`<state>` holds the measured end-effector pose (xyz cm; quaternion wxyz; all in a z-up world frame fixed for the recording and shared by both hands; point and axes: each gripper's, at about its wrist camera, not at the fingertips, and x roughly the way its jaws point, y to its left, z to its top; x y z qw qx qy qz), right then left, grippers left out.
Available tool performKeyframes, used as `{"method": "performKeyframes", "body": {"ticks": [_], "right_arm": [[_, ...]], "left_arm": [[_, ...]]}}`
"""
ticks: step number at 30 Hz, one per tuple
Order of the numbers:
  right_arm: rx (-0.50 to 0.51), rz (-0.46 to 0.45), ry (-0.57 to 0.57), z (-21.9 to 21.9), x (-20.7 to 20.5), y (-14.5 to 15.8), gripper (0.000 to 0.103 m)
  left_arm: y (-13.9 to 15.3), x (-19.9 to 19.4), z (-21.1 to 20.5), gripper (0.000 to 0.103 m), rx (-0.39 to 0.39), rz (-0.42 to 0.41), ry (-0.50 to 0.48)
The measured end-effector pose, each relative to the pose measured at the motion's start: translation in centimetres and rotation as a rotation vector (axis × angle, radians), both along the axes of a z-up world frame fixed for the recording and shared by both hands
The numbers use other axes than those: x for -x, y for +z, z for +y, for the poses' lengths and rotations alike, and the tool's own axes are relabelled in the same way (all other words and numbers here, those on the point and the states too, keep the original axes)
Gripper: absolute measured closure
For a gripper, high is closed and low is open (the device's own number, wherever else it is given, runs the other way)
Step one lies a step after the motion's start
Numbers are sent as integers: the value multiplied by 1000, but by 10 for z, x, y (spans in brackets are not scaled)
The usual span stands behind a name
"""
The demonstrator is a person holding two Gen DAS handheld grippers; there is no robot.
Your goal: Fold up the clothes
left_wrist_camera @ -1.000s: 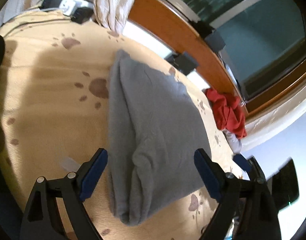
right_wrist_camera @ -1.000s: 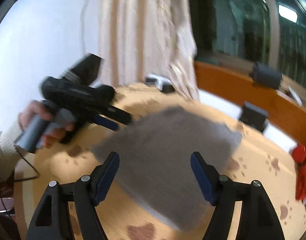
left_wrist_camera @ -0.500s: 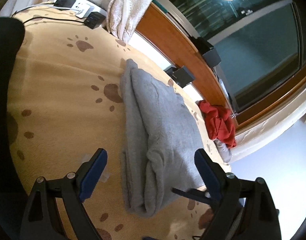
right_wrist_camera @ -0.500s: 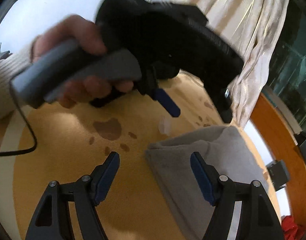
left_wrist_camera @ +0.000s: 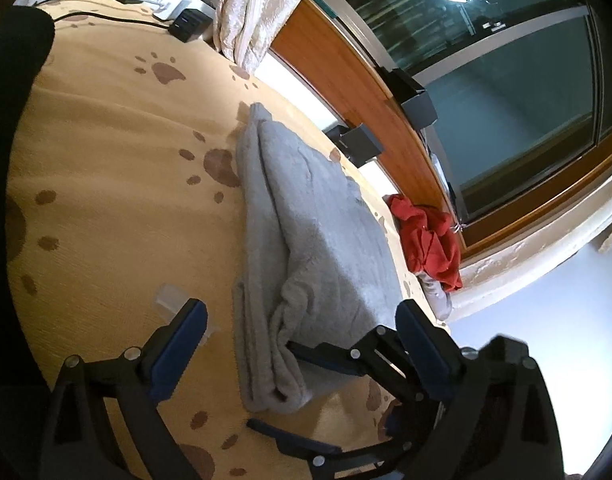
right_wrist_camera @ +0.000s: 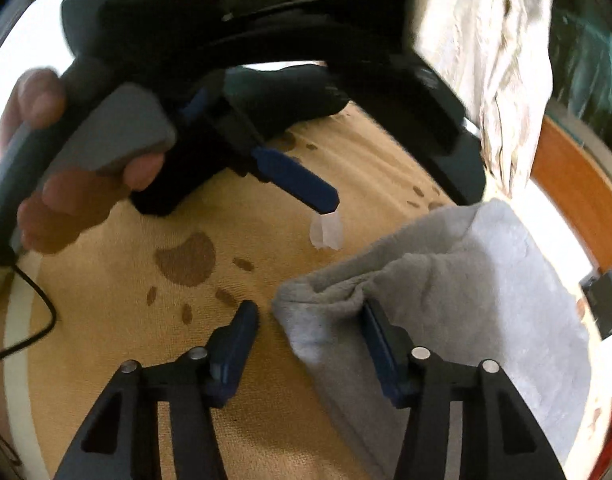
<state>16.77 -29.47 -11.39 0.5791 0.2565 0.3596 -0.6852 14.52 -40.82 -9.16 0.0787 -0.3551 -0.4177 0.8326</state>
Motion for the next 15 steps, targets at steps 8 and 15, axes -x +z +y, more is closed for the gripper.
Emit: {"method": "performKeyframes", "body": {"ticks": [8, 15], "right_arm": [[-18, 42, -9, -11, -11, 1, 55], [-16, 241, 23, -15, -46, -4, 56]], "left_arm": [[-10, 2, -3, 4, -38, -27, 10], [-12, 2, -4, 4, -58, -25, 15]]}}
